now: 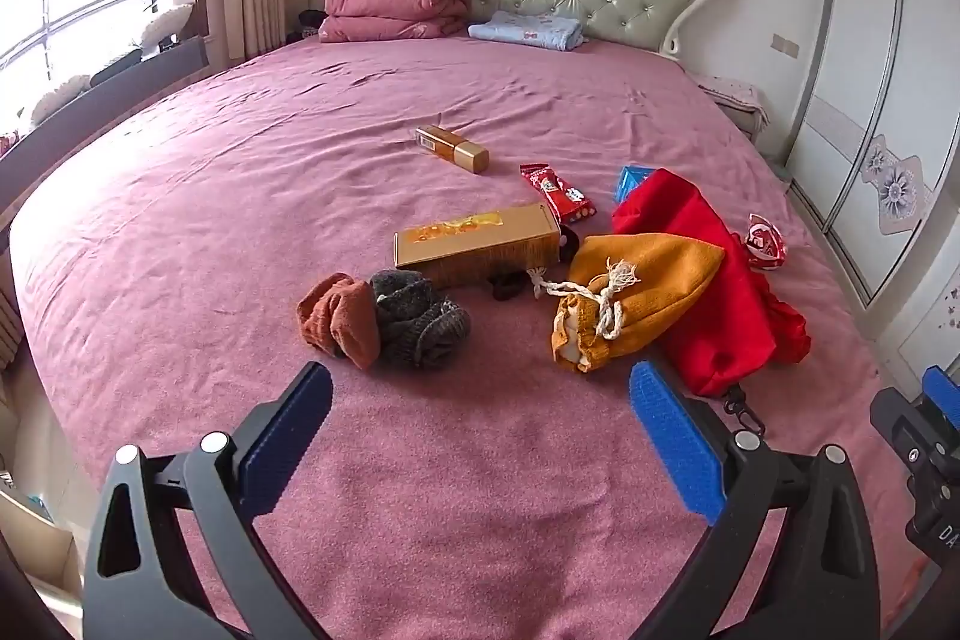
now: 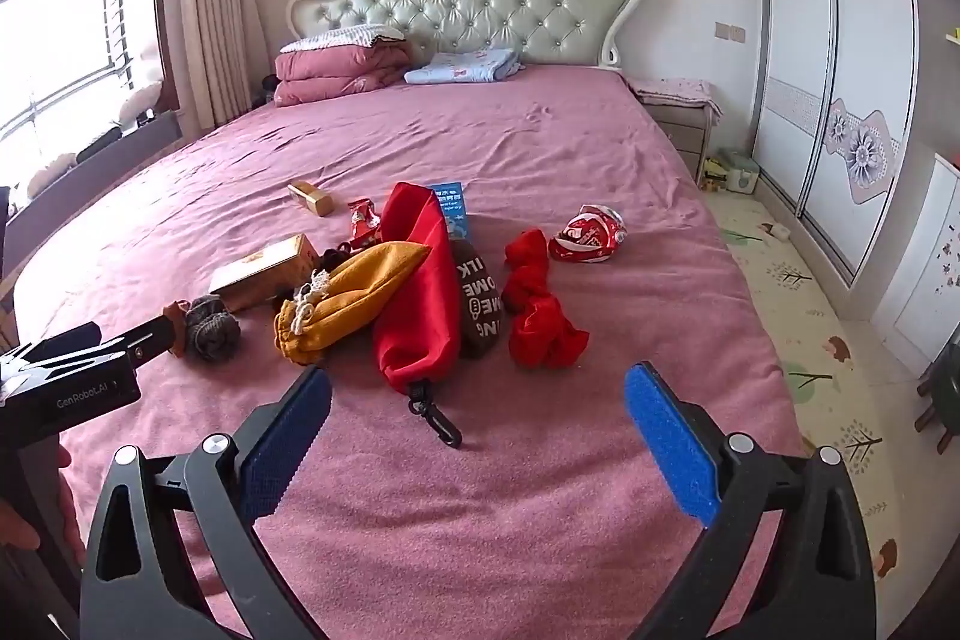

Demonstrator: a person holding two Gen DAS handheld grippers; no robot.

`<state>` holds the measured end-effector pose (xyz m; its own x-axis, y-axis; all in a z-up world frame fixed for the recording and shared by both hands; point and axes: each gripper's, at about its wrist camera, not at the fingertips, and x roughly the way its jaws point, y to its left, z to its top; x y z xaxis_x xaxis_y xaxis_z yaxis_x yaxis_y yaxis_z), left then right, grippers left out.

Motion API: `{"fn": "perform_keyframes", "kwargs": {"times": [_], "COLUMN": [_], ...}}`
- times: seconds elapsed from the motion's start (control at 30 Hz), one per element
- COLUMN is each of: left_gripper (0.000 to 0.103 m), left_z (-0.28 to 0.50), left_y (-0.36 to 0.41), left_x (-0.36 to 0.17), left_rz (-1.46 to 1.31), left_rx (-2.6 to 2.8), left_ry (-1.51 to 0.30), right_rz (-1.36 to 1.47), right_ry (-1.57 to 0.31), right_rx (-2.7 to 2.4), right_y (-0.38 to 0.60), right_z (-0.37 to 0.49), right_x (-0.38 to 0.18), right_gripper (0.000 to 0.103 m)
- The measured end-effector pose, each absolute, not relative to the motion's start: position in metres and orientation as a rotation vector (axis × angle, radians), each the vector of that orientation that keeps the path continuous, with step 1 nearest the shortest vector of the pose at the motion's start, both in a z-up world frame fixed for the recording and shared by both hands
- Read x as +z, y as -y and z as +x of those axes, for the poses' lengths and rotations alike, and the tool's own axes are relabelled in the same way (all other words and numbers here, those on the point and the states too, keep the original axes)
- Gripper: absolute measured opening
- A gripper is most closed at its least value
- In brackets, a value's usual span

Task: Collect trash
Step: 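Move the left gripper toward the orange and dark grey socks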

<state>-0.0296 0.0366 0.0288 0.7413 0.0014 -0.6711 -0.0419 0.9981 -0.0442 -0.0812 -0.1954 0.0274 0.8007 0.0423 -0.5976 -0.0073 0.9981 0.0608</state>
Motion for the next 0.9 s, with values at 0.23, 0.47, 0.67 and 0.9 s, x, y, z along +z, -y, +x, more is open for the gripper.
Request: {"fn": "perform_keyframes", "kwargs": {"times": [0.23, 0.47, 0.67, 0.9], "left_gripper": [0.099, 0.099, 0.099, 0.099], "left_z": [-0.033, -0.034, -0.033, -0.030], "left_y": [-0.043, -0.054, -0.055, -0.055], "left_x": [0.036, 0.041, 0.042, 0.036], "left_rz": [-0.063, -0.090, -0.091, -0.101], "left_rx": [0.026, 0.041, 0.033, 0.020], "left_ry": [-0.733, -0.734, -0.738, -0.760], "right_rz": [0.037, 0.040, 0.034, 0.051], "right_ry": [-0.640, -0.640, -0.646, -0.650], "right_rx": [0.058, 0.081, 0.098, 0.107], "right_y": [0.183, 0.175, 0.172, 0.172], "right_z": [-0.087, -0.089, -0.087, -0.086], "right_x": [0.033, 0.035, 0.033, 0.028], "right_gripper": [0.094, 0.094, 0.094, 0.094]}}
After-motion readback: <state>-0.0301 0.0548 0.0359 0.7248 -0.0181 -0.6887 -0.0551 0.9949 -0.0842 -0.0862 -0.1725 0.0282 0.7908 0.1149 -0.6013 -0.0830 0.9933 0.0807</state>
